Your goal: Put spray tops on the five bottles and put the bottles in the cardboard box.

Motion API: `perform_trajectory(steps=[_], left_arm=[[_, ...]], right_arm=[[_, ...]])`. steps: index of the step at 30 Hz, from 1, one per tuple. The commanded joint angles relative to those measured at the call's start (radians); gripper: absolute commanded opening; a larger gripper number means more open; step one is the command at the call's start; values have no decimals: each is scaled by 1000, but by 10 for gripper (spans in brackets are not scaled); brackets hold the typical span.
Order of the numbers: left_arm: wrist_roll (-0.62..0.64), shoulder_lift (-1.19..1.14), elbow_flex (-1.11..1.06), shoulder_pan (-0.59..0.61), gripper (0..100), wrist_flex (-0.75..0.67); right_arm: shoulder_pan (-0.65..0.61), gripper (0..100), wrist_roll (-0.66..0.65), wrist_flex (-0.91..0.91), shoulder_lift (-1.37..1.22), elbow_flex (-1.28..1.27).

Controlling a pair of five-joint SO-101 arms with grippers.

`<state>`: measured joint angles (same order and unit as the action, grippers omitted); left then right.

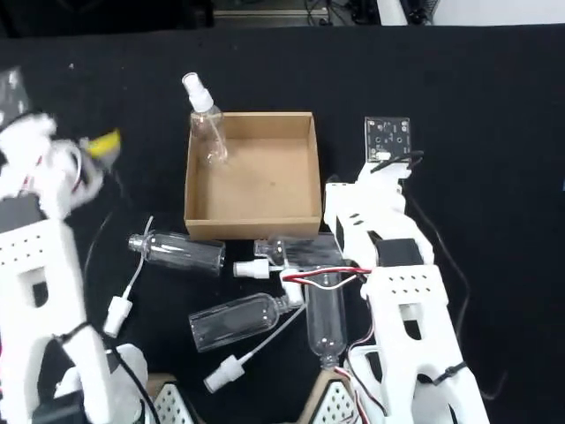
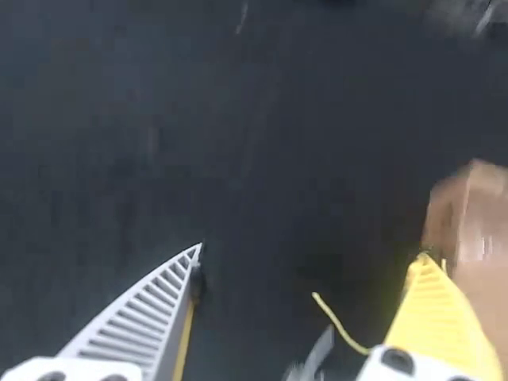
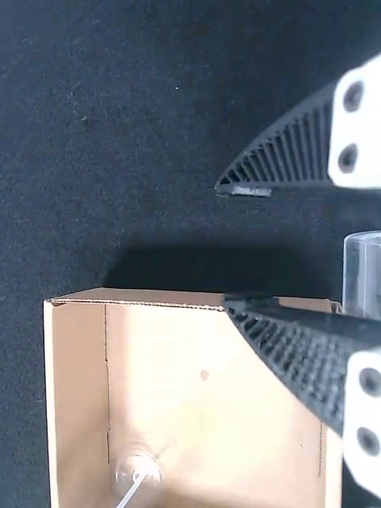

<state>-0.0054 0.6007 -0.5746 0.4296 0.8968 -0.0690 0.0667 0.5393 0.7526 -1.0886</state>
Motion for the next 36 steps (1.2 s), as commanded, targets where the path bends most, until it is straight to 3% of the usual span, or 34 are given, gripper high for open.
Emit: perform_trajectory(steps=[1, 10, 16, 22, 36], left_arm=[[25, 106, -81, -38, 360, 152], [299, 94, -166, -70, 365, 305], [450, -26, -229, -168, 365, 328], [465, -204, -229, -203, 365, 328], [427, -328, -133, -16, 362, 336]], right_arm=[[11, 177, 2, -29, 36, 5], [11, 177, -2, -29, 36, 5], [11, 177, -2, -29, 36, 5], [11, 177, -2, -29, 36, 5], [11, 177, -2, -29, 36, 5]])
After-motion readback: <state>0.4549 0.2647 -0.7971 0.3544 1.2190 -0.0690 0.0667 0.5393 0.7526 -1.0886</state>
